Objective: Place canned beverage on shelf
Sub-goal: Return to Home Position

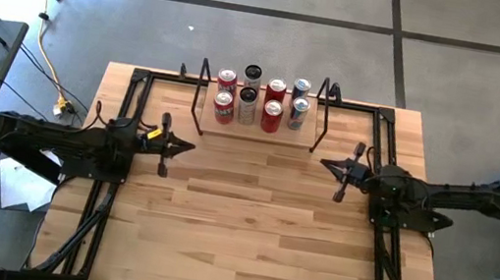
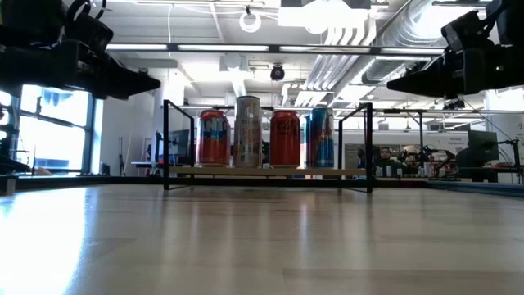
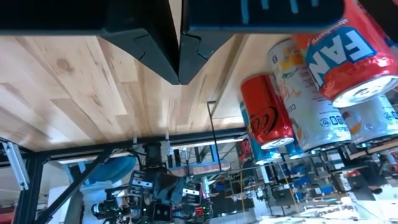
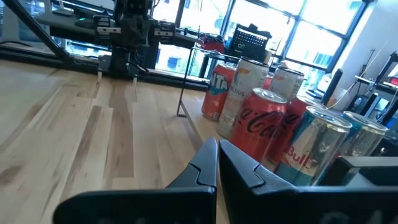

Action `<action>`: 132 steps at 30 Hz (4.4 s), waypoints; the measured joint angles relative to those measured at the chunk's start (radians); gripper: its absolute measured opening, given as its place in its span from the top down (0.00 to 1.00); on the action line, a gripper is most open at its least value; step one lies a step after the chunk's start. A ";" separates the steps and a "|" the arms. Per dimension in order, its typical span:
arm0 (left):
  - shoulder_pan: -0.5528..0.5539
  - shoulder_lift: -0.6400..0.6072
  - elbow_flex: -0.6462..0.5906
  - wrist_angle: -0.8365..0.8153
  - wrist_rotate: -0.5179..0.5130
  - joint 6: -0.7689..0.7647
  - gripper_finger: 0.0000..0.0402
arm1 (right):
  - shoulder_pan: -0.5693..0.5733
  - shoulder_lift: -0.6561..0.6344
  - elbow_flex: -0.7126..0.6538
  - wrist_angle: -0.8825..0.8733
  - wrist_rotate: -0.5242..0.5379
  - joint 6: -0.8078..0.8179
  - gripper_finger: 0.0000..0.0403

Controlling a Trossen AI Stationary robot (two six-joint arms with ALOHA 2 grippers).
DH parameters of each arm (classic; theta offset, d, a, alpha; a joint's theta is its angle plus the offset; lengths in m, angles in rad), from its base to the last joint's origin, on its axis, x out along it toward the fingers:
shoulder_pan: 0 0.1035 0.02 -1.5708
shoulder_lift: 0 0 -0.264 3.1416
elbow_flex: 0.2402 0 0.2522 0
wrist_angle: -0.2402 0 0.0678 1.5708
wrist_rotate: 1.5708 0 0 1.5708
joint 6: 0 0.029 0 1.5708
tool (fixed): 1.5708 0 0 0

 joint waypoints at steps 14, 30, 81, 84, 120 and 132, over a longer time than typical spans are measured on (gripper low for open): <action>0.000 -0.322 -0.006 -0.264 -0.011 0.015 0.99 | 0.000 -0.261 0.000 -0.204 0.013 0.011 1.00; 0.000 -0.527 -0.005 -0.445 -0.090 0.020 0.99 | -0.002 -0.371 0.000 -0.301 0.067 0.048 1.00; 0.000 -0.522 -0.005 -0.445 -0.108 -0.210 0.99 | -0.002 -0.369 0.000 -0.318 0.216 0.180 1.00; 0.000 -0.522 -0.005 -0.445 -0.107 -0.221 0.99 | -0.002 -0.369 0.000 -0.318 0.216 0.177 1.00; 0.000 -0.522 -0.005 -0.445 -0.107 -0.221 0.99 | -0.002 -0.369 0.000 -0.319 0.216 0.174 1.00; 0.000 -0.522 -0.005 -0.445 -0.107 -0.221 0.99 | -0.002 -0.369 0.000 -0.319 0.216 0.174 1.00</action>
